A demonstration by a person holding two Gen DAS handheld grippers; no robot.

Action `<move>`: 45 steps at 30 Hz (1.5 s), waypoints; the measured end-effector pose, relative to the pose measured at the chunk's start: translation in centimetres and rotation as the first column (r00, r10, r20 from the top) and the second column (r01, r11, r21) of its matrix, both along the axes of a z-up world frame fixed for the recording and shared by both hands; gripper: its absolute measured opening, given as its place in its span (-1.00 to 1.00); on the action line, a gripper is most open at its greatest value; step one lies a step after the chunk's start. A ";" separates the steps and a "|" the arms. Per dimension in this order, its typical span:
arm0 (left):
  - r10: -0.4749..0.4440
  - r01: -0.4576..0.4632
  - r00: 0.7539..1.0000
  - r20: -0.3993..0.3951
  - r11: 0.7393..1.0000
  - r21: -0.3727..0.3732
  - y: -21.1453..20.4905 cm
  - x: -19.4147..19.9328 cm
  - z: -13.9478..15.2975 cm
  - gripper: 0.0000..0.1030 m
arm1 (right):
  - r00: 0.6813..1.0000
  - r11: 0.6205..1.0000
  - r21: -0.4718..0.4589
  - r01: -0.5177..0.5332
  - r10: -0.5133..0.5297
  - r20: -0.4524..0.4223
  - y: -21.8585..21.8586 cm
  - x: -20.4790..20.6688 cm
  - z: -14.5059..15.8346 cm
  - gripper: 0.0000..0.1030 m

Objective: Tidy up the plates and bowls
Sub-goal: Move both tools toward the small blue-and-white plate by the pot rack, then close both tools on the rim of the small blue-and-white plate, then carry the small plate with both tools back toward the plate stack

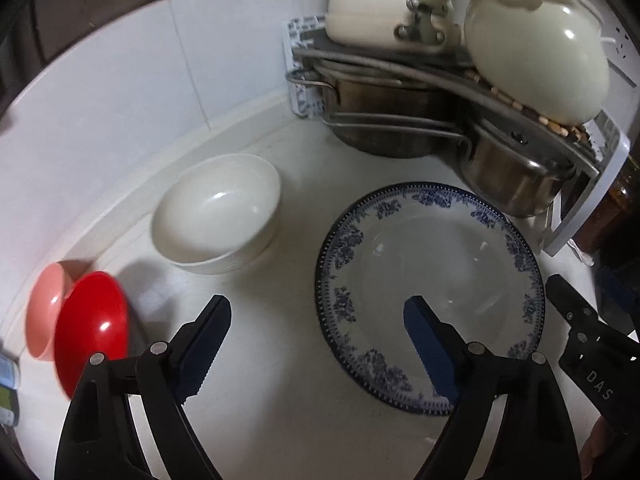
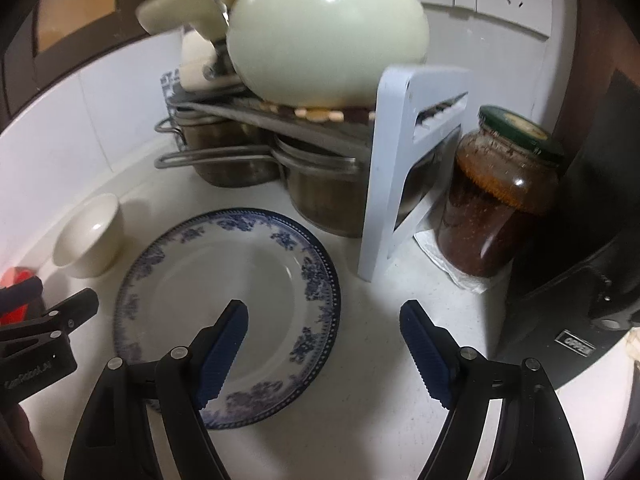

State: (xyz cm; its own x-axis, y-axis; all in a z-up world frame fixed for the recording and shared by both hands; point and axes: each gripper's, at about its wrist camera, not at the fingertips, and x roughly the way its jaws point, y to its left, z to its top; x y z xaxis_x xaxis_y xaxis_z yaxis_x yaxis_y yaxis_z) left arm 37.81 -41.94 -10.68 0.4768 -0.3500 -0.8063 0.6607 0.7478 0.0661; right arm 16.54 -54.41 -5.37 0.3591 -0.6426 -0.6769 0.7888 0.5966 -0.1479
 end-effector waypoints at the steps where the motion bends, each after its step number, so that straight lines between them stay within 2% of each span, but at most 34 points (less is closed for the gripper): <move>1: -0.002 0.002 1.000 -0.001 1.000 0.007 -0.2 0.2 -0.4 0.73 | 1.000 1.000 0.004 0.002 -0.002 -0.004 -0.4 0.1 -0.3 0.53; 5: -0.014 0.014 1.000 0.002 0.999 0.047 -1.4 1.0 -1.8 0.70 | 1.000 1.000 0.026 0.010 -0.010 -0.024 -1.6 0.8 -1.7 0.52; 9: -0.026 0.026 1.000 -0.017 0.999 0.047 -2.2 1.8 -2.9 0.68 | 0.999 0.999 0.033 0.011 -0.010 -0.037 -2.4 1.3 -2.6 0.50; 12: -0.028 0.030 0.999 -0.043 0.999 0.037 -2.8 2.3 -3.6 0.59 | 0.999 0.999 0.048 0.010 -0.008 -0.036 -2.9 1.5 -3.1 0.43; 18: -0.036 0.037 0.998 -0.047 0.999 0.036 -3.5 2.7 -4.3 0.50 | 0.999 0.998 0.065 0.001 0.001 -0.035 -3.4 1.9 -3.7 0.29; 21: -0.037 0.039 0.997 -0.063 0.999 0.037 -3.7 3.0 -4.6 0.38 | 0.999 0.997 0.075 -0.005 0.007 -0.034 -3.5 2.2 -4.0 0.22; 29: -0.042 0.045 0.996 -0.079 0.998 0.039 -4.0 3.5 -5.6 0.25 | 0.999 0.994 0.107 -0.025 0.030 -0.042 -3.9 2.8 -5.3 -0.09; 33: -0.036 0.038 0.996 -0.083 0.999 0.018 -3.9 3.6 -5.7 0.21 | 0.998 0.995 0.101 -0.021 0.027 -0.054 -3.9 2.7 -5.7 -0.17; 34: -0.037 0.039 0.996 -0.084 0.999 0.013 -3.9 3.6 -5.6 0.18 | 0.998 0.995 0.100 -0.020 0.025 -0.055 -4.0 2.8 -5.8 -0.19; 36: -0.044 0.044 0.994 -0.095 0.999 -0.004 -3.8 3.6 -5.6 -0.05 | 0.998 0.996 0.092 -0.019 0.025 -0.063 -3.9 2.9 -5.8 -0.23; 42: -0.023 0.024 0.996 -0.081 1.000 0.003 -3.4 3.5 -5.4 -0.26 | 0.997 0.996 0.082 -0.023 0.029 -0.075 -3.8 2.9 -5.7 -0.27; 45: -0.018 0.019 0.996 -0.086 1.000 0.007 -3.2 3.4 -5.3 -0.27 | 0.996 0.997 0.074 -0.025 0.031 -0.084 -3.7 3.0 -5.6 -0.28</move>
